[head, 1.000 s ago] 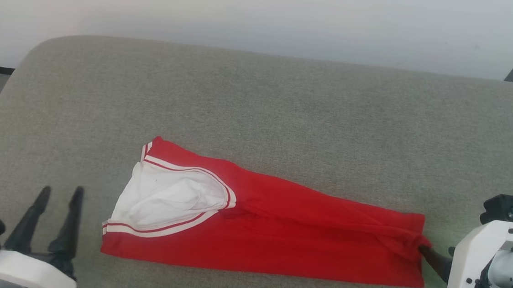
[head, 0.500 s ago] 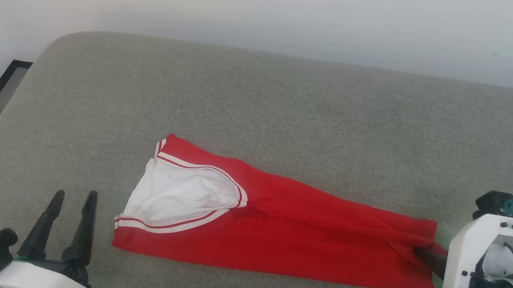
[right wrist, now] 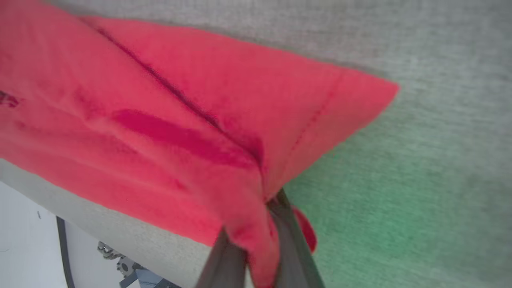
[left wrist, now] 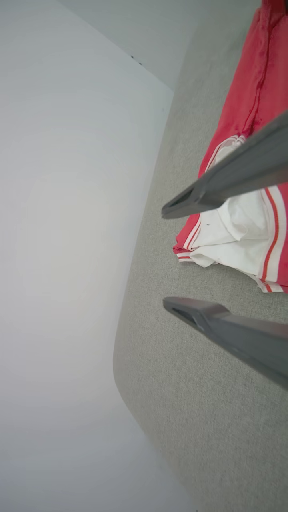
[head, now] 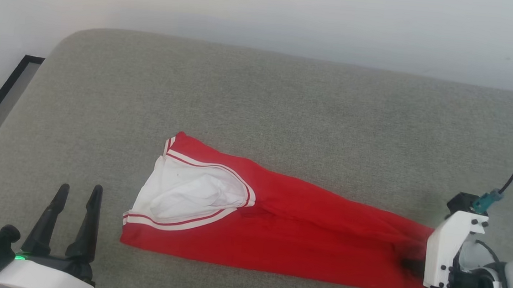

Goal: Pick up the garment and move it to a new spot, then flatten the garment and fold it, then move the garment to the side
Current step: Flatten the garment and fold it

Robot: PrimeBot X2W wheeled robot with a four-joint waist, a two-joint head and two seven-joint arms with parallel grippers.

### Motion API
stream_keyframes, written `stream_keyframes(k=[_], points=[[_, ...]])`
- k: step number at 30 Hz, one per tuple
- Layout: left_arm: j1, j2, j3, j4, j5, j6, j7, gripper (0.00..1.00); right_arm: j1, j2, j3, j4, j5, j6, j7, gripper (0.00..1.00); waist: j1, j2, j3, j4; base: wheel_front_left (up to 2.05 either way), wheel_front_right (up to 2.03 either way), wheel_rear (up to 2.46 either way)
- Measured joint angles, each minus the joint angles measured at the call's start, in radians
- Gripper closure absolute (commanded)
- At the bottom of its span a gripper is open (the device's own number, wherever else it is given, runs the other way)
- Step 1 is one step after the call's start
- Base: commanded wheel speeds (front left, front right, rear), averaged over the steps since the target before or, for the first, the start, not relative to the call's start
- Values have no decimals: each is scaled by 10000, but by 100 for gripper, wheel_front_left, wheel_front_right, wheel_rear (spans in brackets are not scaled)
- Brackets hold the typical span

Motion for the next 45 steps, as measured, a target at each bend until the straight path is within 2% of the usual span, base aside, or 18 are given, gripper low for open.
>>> stream_keyframes(k=[6, 13, 27, 32, 37, 45], points=[[-3, 13, -2, -27, -71, 0, 0, 0, -149, -230, 38, 79, 454, 0, -146, 100, 0, 0, -9, -18, 0, 0, 0], [-2, 31, -19, -82, -77, 0, 0, 0, -172, -677, -435, 123, 550, 2, -629, 100, 0, 0, 10, -134, 0, 0, 0], [-180, 207, -134, -180, -180, 0, 0, 0, -705, -1971, -2562, 763, -692, 2, -1432, 100, 0, 0, 268, -651, 0, 0, 0], [-260, 222, -134, -209, -242, 0, 0, 0, -1032, -1996, -2853, 782, -1022, 2, -1440, 100, 0, 0, 415, -908, 0, 0, 0], [-347, 203, -111, -203, -313, 0, 0, 0, -991, -1588, -2715, 15, -1114, 2, -1208, 100, -1, 0, 485, -1151, 0, 0, 0], [-368, 249, -6, -192, -343, 0, 0, 0, -107, -1158, -1684, -2387, 12, 0, -462, 100, 0, 0, 461, -1264, 0, 0, 0]])
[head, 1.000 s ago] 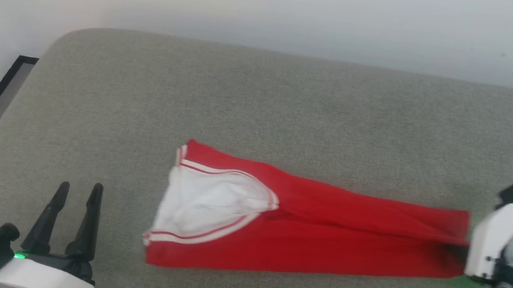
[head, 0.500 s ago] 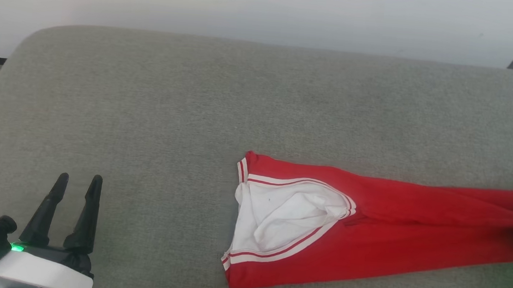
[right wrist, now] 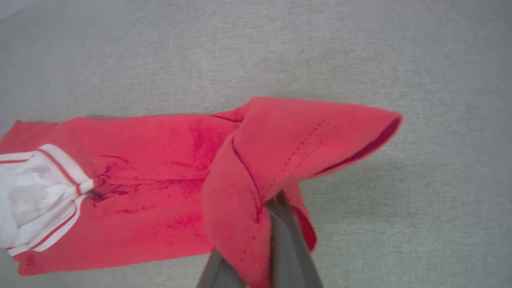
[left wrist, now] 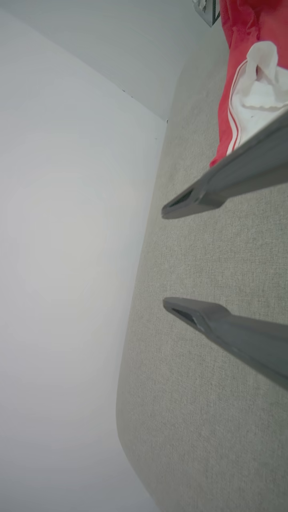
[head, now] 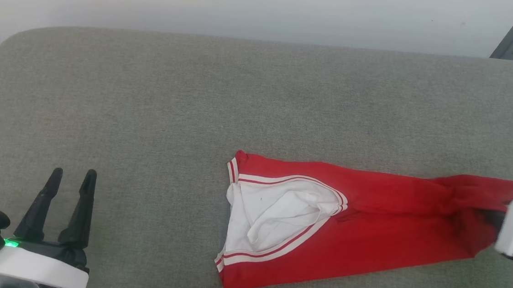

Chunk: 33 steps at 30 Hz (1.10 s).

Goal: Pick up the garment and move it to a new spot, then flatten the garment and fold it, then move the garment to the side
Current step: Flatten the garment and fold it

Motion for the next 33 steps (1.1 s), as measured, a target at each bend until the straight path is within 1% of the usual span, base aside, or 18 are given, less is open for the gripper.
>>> stream_keyframes(k=[5, 10, 13, 18, 23, 27, 28, 29, 30, 31, 32, 33], points=[[-5, 12, -8, 6, -77, 0, 0, 0, 208, 236, 999, -1206, 449, 0, 309, 100, 0, 0, 1, 157, 0, 0, 0], [-148, 6, -234, 86, -180, 0, 0, 0, 69, 577, 2194, -1505, 711, 0, 430, 100, 0, 0, -1, 496, 0, 0, 0], [-292, -25, -387, 159, -249, 0, 0, 0, -233, 790, 3009, -1296, 859, 0, 370, 100, 0, -1, -21, 744, 0, 0, 0], [-417, -58, -688, 286, -259, 0, 0, 0, -739, 1193, 4230, -602, 1147, 0, 52, 100, 0, 0, -105, 1200, 0, 0, 0], [-518, -63, -886, 384, -324, 0, 2, 0, -1231, 1402, 5432, 282, 1356, 0, -332, 100, 0, 0, -222, 1615, 0, 0, 0], [-568, -67, -991, 468, -349, 0, 0, 0, -1582, 1438, 6063, 1126, 1452, 0, -775, 100, 0, 0, -304, 1880, 0, 0, 0], [-568, -67, -991, 468, -349, 0, 0, 0, -1582, 1438, 6063, 1126, 1452, 0, -775, 83, 0, 0, -304, 1880, 0, 0, 0], [-570, -67, -999, 483, -349, 0, 0, 0, -1647, 1429, 6182, 1346, 1452, 0, -880, 83, 0, -1, -322, 1929, 0, 0, 0], [-570, -65, -999, 504, -351, 0, 0, 0, -1723, 1434, 6272, 1557, 1455, 0, -1016, 62, 0, 0, -345, 1964, 0, 0, 0], [-570, -63, -1009, 523, -360, 0, 0, 0, -1793, 1427, 6332, 1726, 1455, 0, -1147, 3, 0, 0, -366, 1989, 0, 0, 0], [-570, -63, -1014, 543, -366, 0, 0, 0, -1871, 1406, 6395, 1885, 1455, 0, -1275, 0, 0, -1, -386, 2003, 0, 0, 0], [-570, -59, -1003, 560, -378, 0, 0, 0, -1943, 1379, 6452, 2004, 1463, 0, -1361, 0, 0, 0, -402, 2005, 0, 0, 0]])
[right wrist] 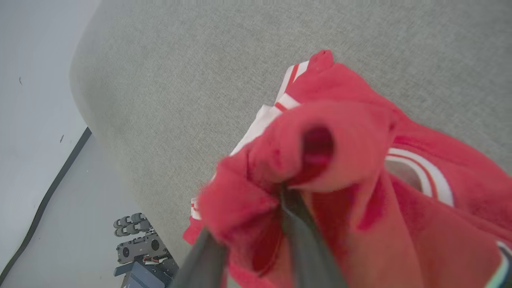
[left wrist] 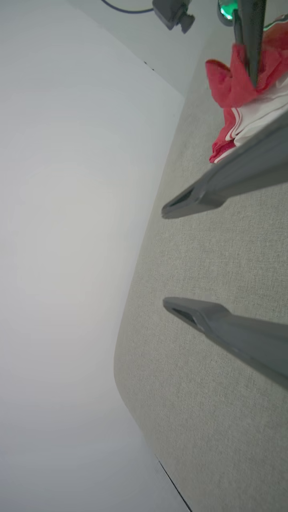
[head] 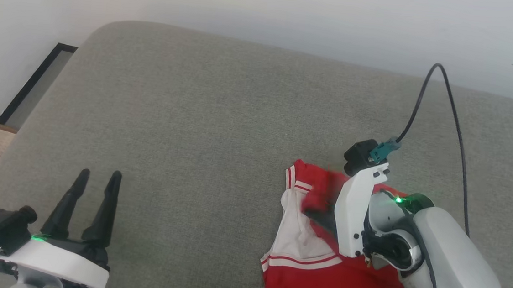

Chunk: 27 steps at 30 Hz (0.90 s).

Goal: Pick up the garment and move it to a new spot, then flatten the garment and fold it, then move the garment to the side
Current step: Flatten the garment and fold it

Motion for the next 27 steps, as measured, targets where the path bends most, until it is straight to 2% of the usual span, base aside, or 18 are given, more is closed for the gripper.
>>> stream_keyframes(k=[7, 15, 21, 27], points=[[136, 52, 280, 201, -90, 0, 2, 0, -242, -188, 23, -102, 384, 0, -667, 0, 0, 0, -93, -333, 0, 0, 0], [311, 88, 568, 194, -25, 0, 0, 0, 321, -813, -915, -1097, 305, 0, -1519, 0, 0, 0, -270, -963, 0, 0, 0], [505, 144, 832, 190, 44, 0, 0, 0, 1066, -1150, -1555, -2023, 59, 0, -2782, 0, 0, 0, -394, -1415, 0, 0, 0], [740, 173, 1012, 146, 96, 0, 0, 0, 2024, -1340, -2222, -2454, -293, 0, -4234, 0, 0, 0, -574, -1860, 0, 0, 0]])
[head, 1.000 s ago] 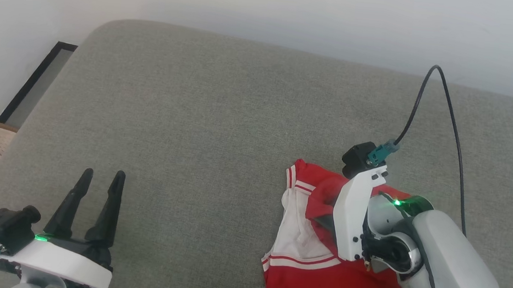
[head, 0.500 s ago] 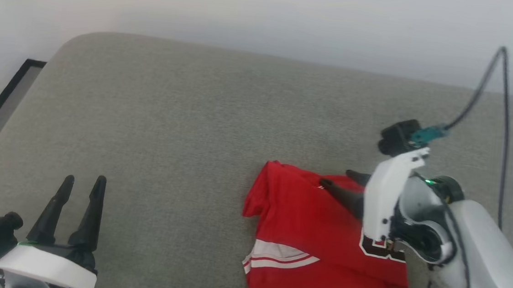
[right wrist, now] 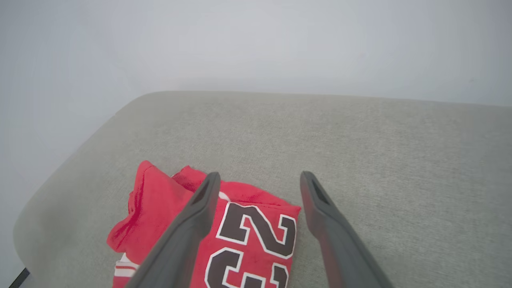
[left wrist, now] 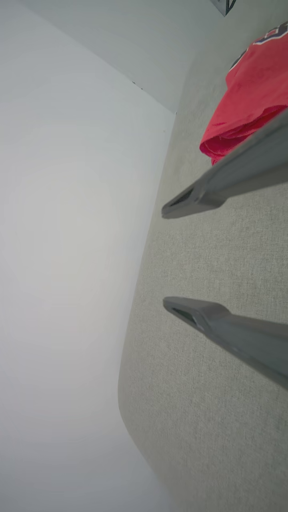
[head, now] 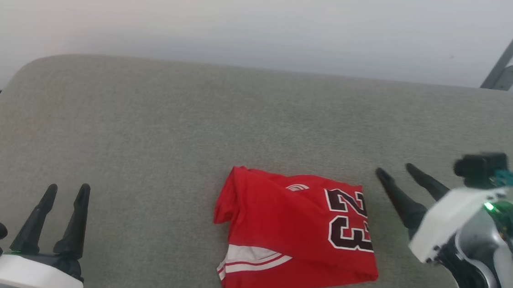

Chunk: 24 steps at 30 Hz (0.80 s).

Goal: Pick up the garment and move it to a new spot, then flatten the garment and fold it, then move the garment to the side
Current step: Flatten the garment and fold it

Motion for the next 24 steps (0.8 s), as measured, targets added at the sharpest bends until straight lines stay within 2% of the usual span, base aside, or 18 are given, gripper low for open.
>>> stream_keyframes(k=[11, 24], points=[[423, -109, 79, -109, 92, 0, 0, 0, 1316, -219, -502, 63, -558, 0, -2704, 0, 0, 0, -465, -585, 0, 0, 0], [947, -355, 132, 36, 213, -2, 0, 0, 2086, -424, -468, 1256, -846, 0, -5354, 0, 0, 0, -765, -748, 0, 0, 0]])
